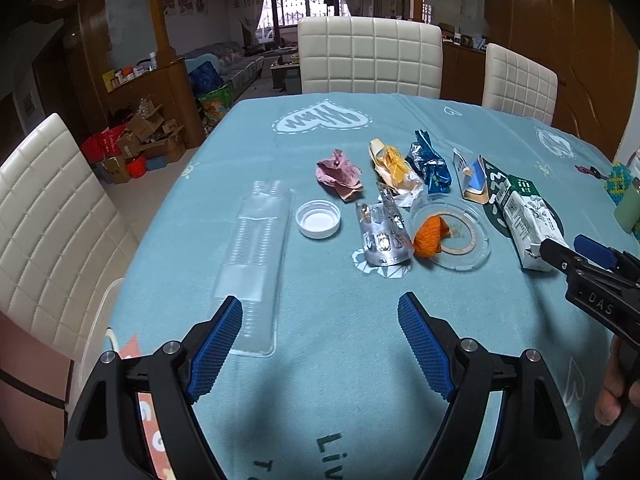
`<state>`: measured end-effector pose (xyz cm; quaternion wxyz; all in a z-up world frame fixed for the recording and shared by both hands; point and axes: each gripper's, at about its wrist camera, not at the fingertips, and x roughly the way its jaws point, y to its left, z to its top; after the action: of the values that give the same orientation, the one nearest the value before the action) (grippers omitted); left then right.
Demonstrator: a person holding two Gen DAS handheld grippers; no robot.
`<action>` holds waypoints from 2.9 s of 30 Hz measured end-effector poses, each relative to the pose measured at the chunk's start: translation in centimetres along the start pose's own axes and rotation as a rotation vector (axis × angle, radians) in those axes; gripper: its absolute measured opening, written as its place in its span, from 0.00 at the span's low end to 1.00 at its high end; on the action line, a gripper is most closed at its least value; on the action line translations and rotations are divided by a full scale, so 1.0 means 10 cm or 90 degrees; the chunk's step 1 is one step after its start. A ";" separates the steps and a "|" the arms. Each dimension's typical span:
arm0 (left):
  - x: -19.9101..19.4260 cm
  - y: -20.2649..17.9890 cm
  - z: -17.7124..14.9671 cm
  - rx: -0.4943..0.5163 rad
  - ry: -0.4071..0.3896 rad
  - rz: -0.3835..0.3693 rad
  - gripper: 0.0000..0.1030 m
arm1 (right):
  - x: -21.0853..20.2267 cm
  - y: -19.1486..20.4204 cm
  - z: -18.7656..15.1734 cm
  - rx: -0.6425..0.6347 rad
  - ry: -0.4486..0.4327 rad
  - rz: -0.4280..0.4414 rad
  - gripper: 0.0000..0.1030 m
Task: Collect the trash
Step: 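Move both tools back over the table, then close the left tool on the orange wrapper while the right tool grasps the white tissue pack, then carry the orange wrapper and tissue pack to the clear bin and release both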
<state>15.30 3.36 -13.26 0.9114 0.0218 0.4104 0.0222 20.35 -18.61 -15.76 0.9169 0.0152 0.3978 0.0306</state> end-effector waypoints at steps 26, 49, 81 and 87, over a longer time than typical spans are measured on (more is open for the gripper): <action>0.69 -0.28 0.53 -0.008 0.031 -0.003 0.76 | 0.32 -0.03 0.08 0.006 0.003 0.041 0.57; 0.75 -0.80 0.51 0.109 0.032 -0.066 0.31 | 0.30 0.01 0.05 -0.003 0.003 0.053 0.57; -0.39 0.20 0.20 -0.011 -0.098 -0.040 0.08 | -0.44 0.87 -0.10 -0.130 -0.083 0.102 0.57; -0.55 0.54 0.08 -0.044 -0.118 -0.025 0.08 | -0.68 1.26 -0.12 -0.176 -0.112 0.119 0.57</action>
<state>12.13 8.40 -8.29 0.9459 -0.0163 0.3235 0.0162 14.29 -6.54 -11.03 0.9347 -0.0710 0.3049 0.1686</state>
